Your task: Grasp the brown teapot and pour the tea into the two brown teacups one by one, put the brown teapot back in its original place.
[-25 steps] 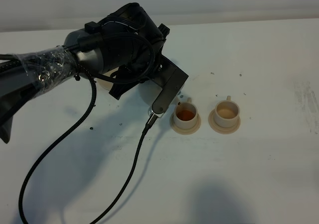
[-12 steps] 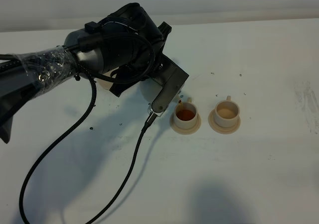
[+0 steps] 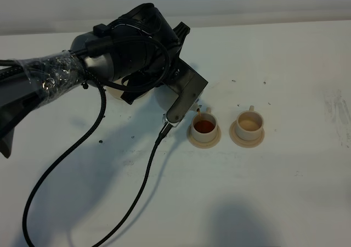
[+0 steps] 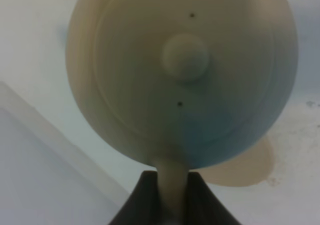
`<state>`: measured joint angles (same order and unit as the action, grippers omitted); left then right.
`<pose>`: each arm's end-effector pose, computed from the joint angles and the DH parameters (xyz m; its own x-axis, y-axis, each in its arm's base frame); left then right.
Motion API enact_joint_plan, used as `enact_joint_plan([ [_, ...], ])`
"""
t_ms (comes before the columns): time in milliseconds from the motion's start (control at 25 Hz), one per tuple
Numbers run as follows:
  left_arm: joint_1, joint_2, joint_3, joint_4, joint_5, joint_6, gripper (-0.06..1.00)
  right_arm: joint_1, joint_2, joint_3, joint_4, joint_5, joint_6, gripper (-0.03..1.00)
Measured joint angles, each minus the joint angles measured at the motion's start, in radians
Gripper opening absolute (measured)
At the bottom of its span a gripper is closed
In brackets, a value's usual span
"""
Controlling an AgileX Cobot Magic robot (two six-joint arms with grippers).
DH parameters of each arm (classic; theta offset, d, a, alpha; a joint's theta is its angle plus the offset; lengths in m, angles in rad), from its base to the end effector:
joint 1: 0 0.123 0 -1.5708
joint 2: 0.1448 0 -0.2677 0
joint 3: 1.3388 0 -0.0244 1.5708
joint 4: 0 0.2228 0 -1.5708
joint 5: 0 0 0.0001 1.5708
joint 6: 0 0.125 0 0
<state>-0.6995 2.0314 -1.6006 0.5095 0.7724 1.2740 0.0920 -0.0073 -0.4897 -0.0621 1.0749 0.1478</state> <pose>0.3556 -0.2436 0.1891 0.5293 0.7792 0.3357 0.6210 -0.6254 0.4725 0.0179 -0.0052 0.2441 -0.4704 0.0749 -0.8793 0.0118 0.9968 0.0786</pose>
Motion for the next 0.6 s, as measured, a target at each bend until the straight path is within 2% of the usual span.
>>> enact_joint_plan([
  [600, -0.010, 0.000, 0.000, 0.009, -0.020, 0.028, 0.01, 0.000, 0.000, 0.000, 0.000, 0.000, 0.000, 0.22],
])
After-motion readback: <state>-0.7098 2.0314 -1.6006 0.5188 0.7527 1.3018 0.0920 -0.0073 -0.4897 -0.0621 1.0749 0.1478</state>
